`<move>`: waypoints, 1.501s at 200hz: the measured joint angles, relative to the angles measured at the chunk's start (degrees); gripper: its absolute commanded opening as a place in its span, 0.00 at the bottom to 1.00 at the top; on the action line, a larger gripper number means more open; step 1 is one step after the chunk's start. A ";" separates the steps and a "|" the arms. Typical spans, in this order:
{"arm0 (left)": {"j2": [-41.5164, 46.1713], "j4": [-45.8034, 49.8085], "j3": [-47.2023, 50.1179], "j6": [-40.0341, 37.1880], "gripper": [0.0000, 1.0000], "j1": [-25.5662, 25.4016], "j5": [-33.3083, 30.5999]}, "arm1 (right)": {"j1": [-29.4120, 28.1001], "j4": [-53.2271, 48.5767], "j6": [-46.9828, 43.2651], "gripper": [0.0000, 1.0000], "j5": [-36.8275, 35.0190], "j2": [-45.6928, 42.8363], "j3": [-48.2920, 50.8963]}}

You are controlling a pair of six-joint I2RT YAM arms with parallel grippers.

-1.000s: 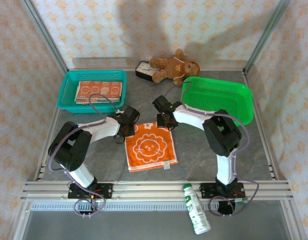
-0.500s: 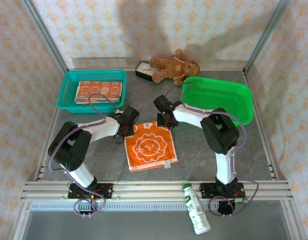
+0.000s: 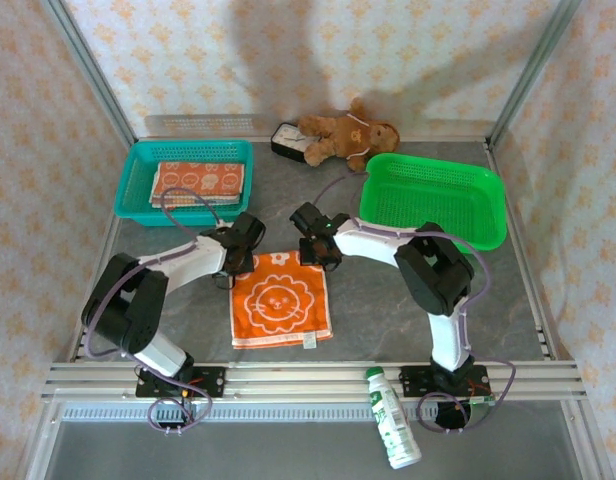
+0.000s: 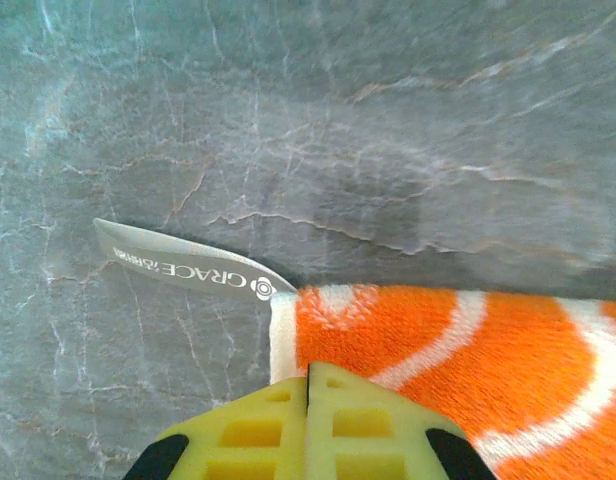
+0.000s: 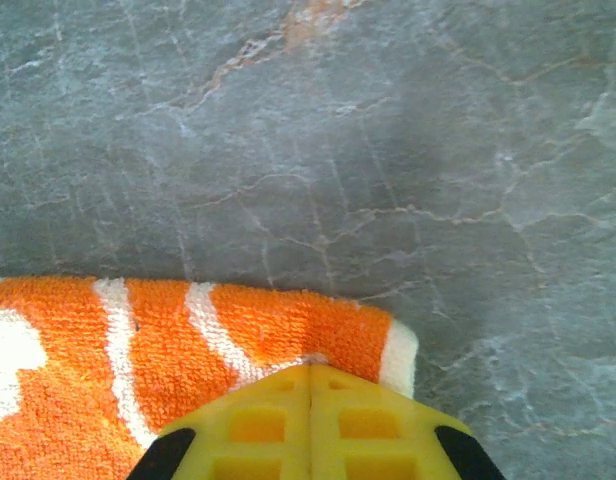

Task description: Fold and stack the towels

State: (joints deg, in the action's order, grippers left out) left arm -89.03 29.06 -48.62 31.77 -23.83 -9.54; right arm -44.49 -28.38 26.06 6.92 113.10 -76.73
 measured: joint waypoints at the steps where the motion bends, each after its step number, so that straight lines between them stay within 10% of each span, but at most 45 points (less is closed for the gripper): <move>1: 0.24 0.02 -0.02 -0.02 0.04 0.02 0.09 | 0.04 -0.09 0.00 0.00 -0.02 -0.02 0.00; 55: 1.99 -0.20 -1.44 -0.39 0.21 5.84 3.52 | 3.96 -0.74 -0.15 0.10 -0.02 -2.69 -0.70; 300: -6.12 -4.55 -2.78 -2.23 0.26 8.24 9.11 | 5.92 -0.63 -0.85 0.24 7.39 0.66 -0.92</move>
State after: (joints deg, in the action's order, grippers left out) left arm -95.15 24.51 -51.40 29.54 -15.59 -0.43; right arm -38.57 -29.02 25.21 14.31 113.75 -77.65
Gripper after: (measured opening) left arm 0.263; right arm 0.256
